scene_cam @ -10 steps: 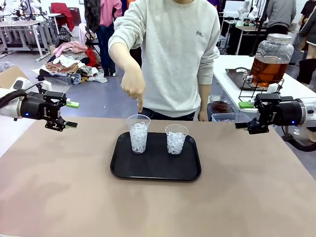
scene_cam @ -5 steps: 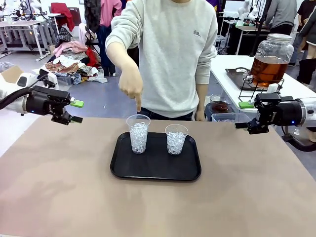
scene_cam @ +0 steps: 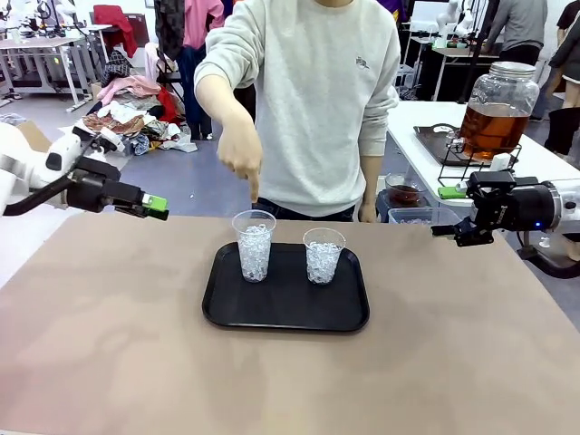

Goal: Pour the drink into the iced cup.
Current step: Pick up the iced cup indicated by the human and present it to them.

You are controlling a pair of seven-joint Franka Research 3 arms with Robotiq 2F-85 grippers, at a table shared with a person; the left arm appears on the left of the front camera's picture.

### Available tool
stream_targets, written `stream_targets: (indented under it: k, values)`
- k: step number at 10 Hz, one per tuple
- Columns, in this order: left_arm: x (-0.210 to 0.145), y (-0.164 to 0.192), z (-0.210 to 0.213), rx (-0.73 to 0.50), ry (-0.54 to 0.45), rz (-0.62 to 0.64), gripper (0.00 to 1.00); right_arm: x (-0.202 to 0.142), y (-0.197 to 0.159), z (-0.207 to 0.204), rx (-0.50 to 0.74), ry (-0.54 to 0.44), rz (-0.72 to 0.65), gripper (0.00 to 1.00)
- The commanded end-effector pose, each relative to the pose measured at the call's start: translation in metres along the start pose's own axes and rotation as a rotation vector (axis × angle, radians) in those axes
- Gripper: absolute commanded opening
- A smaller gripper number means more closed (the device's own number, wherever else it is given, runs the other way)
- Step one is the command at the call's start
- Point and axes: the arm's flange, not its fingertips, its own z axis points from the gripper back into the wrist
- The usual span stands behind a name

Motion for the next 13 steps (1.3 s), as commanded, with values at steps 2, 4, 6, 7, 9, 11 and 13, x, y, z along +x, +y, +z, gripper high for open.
stream_targets:
  k: [2, 4, 6, 7, 9, 11, 13]
  values:
    - [-0.006, 0.002, -0.011, 0.048, -0.019, -0.049, 1.00, 0.000, 0.000, 0.001, -0.001, -0.005, 0.001, 1.00]
    - [-0.001, 0.002, -0.005, 0.023, 0.000, -0.049, 1.00, 0.000, 0.000, 0.001, -0.001, -0.005, 0.001, 1.00]
    - [-0.001, 0.002, -0.005, 0.023, 0.000, -0.049, 1.00, 0.000, 0.000, 0.001, -0.001, -0.005, 0.001, 1.00]
    - [-0.001, 0.002, -0.005, 0.023, 0.000, -0.049, 1.00, 0.000, 0.000, 0.001, -0.001, -0.005, 0.001, 1.00]
    - [-0.002, 0.007, -0.011, 0.060, -0.004, -0.167, 1.00, 0.000, 0.000, 0.001, -0.001, -0.005, 0.001, 1.00]
    - [-0.003, 0.011, -0.016, 0.111, 0.006, -0.388, 1.00, 0.000, 0.000, 0.001, -0.001, -0.005, 0.001, 1.00]
    - [-0.006, 0.020, -0.023, 0.123, 0.025, -0.571, 1.00, 0.000, 0.000, 0.001, -0.001, -0.005, 0.001, 1.00]
